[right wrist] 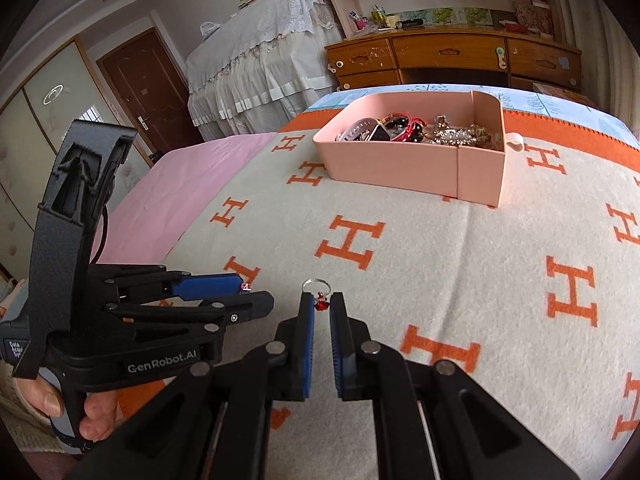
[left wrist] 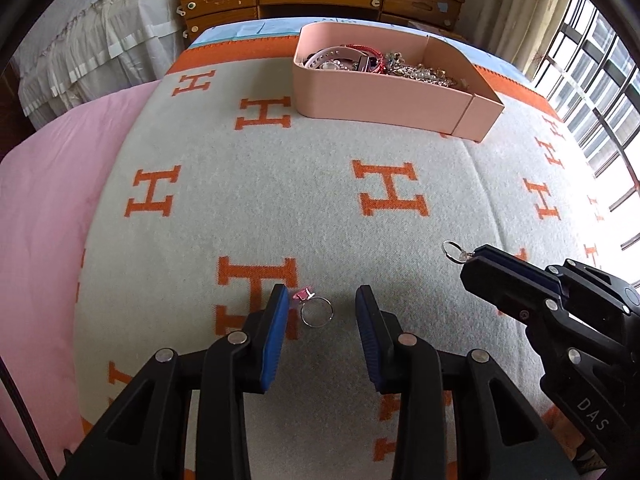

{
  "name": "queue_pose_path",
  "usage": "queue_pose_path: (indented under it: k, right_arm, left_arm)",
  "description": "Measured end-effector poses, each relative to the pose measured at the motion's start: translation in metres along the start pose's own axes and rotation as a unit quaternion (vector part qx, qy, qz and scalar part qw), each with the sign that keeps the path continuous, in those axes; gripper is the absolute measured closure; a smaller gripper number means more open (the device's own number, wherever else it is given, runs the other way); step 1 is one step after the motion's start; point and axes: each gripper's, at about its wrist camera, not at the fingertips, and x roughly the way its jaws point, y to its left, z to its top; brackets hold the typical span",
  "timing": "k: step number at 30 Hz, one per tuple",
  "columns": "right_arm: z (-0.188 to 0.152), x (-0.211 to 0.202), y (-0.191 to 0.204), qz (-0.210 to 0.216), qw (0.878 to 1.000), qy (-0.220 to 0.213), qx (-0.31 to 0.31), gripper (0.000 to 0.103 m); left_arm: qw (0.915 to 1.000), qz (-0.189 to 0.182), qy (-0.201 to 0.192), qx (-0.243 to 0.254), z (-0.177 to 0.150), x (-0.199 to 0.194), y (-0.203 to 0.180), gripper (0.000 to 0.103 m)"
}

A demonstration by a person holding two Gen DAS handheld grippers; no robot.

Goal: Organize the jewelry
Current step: 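Grasp the second pink ring with the left tool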

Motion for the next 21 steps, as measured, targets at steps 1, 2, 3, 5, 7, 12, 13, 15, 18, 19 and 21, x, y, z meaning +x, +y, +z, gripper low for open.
queue_pose_path:
  k: [1, 2, 3, 5, 7, 12, 13, 15, 18, 19, 21]
  right_arm:
    - [-0.001, -0.001, -0.003, 0.004, 1.0, 0.0, 0.003, 0.095]
    - [-0.002, -0.002, -0.006, 0.009, 1.0, 0.0, 0.007, 0.095]
    - [-0.004, -0.002, -0.009, 0.013, 1.0, -0.001, 0.011, 0.095]
    - [-0.007, -0.004, -0.015, 0.027, 0.999, -0.002, 0.022, 0.095]
    - [-0.01, -0.005, -0.021, 0.038, 0.999, -0.001, 0.031, 0.095]
    - [-0.013, -0.01, -0.024, 0.062, 0.997, -0.005, 0.036, 0.095]
    - [-0.012, -0.013, -0.023, 0.064, 0.997, -0.01, 0.032, 0.095]
    - [-0.013, -0.018, -0.018, 0.067, 0.997, -0.02, 0.019, 0.095]
    - [-0.014, -0.025, -0.014, 0.067, 0.997, -0.031, 0.007, 0.095]
    - [-0.014, -0.027, -0.013, 0.068, 0.997, -0.033, 0.006, 0.095]
    - [-0.013, -0.03, -0.013, 0.063, 0.997, -0.036, 0.006, 0.095]
  left_arm:
    - [1.0, 0.005, 0.0, -0.006, -0.001, 0.0, -0.002, 0.071]
    - [0.9999, 0.009, 0.0, -0.013, -0.002, -0.002, -0.002, 0.072]
    - [0.9997, 0.012, 0.0, -0.021, -0.002, -0.002, -0.001, 0.078]
    - [0.9991, 0.015, 0.001, -0.041, -0.004, -0.003, 0.002, 0.086]
    - [0.9984, 0.02, -0.001, -0.053, -0.005, -0.004, 0.003, 0.089]
    - [0.9971, 0.031, -0.014, -0.068, -0.008, -0.003, 0.0, 0.089]
    - [0.9968, 0.028, -0.016, -0.073, -0.009, -0.004, 0.0, 0.089]
    - [0.9965, 0.021, -0.017, -0.079, -0.011, -0.005, -0.001, 0.089]
    - [0.9966, 0.017, -0.023, -0.078, -0.015, -0.013, -0.005, 0.089]
    - [0.9967, 0.019, -0.028, -0.074, -0.014, -0.017, -0.007, 0.089]
    - [0.9967, 0.017, -0.041, -0.068, -0.01, -0.028, -0.011, 0.089]
